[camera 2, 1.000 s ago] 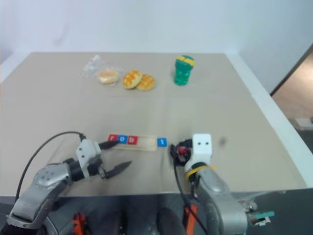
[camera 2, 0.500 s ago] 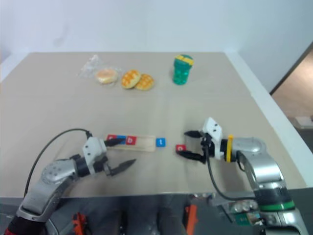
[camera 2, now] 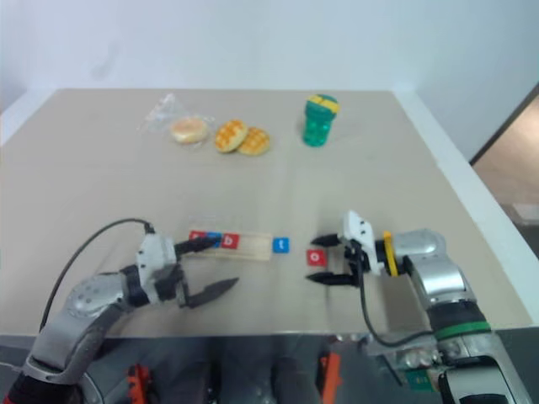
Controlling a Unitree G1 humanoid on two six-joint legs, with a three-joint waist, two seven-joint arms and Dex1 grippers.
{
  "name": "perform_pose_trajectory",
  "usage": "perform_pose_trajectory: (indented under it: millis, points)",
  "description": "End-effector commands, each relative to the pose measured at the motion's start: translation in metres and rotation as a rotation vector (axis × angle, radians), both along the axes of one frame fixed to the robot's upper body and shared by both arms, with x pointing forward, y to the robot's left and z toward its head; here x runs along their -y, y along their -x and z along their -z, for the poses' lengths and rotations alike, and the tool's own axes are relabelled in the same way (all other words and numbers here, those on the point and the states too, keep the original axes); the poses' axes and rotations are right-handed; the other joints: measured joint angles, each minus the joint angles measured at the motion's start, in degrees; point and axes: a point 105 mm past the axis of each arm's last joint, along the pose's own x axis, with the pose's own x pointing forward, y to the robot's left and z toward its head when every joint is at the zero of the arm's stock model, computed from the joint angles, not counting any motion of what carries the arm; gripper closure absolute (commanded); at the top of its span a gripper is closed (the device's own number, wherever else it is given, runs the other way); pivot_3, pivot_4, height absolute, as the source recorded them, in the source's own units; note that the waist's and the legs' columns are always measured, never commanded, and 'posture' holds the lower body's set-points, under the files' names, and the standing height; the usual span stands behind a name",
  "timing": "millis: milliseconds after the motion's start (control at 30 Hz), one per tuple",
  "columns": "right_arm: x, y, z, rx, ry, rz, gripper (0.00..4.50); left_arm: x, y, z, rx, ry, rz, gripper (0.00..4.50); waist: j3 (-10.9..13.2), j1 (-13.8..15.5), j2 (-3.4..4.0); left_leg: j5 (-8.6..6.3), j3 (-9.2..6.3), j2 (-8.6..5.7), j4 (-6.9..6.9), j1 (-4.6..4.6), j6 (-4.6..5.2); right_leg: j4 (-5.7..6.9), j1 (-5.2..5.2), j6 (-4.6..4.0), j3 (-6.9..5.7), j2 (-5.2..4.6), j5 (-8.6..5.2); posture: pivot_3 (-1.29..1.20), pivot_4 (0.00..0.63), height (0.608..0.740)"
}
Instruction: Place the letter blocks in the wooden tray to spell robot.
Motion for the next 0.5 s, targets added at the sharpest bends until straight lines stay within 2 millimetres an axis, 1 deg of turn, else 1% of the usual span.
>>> perform_pose_trajectory:
  millis: [33, 200, 300, 400, 500]
  points:
    - [0.0, 0.008, -0.006, 0.013, -0.025, 0.021, 0.29, 0.003, 0.008, -0.005, 0.029, -0.013, 0.069, 0.0, 0.0, 0.0, 0.0, 0.0, -0.02, 0.02, 0.0, 0.0, 0.0, 0.0, 0.01, 0.08, -0.03, 0.02, -0.06, 0.0, 0.15, 0.74]
    - [-0.007, 0.025, 0.0, 0.004, -0.055, 0.08, 0.29, 0.002, 0.004, -0.005, 0.041, -0.023, 0.061, 0.0, 0.0, 0.03, 0.0, 0.02, -0.05, 0.03, 0.04, 0.0, -0.02, 0.01, 0.04, 0.12, -0.04, 0.02, -0.07, 0.0, 0.15, 0.74]
    - [-0.015, 0.032, 0.001, -0.009, -0.095, 0.15, 0.29, 0.003, 0.0, -0.006, 0.037, -0.018, 0.051, 0.0, -0.01, 0.05, -0.01, 0.02, -0.05, 0.03, 0.06, 0.01, -0.03, 0.01, 0.04, 0.14, -0.05, 0.01, -0.07, 0.0, 0.15, 0.74]
    - [-0.02, 0.032, 0.004, -0.001, -0.099, 0.233, 0.29, 0.004, -0.002, -0.006, 0.038, -0.017, 0.049, 0.0, -0.01, -0.02, -0.01, 0.02, -0.05, 0.04, 0.06, 0.01, -0.03, 0.02, 0.04, 0.14, -0.04, 0.03, -0.06, 0.0, 0.15, 0.74]
    - [-0.022, 0.028, 0.006, -0.001, -0.112, 0.328, 0.29, 0.005, -0.005, -0.007, 0.036, -0.007, 0.039, 0.0, -0.03, -0.04, -0.03, 0.03, -0.02, 0.06, 0.08, 0.03, -0.04, 0.03, 0.03, 0.15, 0.0, 0.06, -0.02, 0.0, 0.15, 0.74]
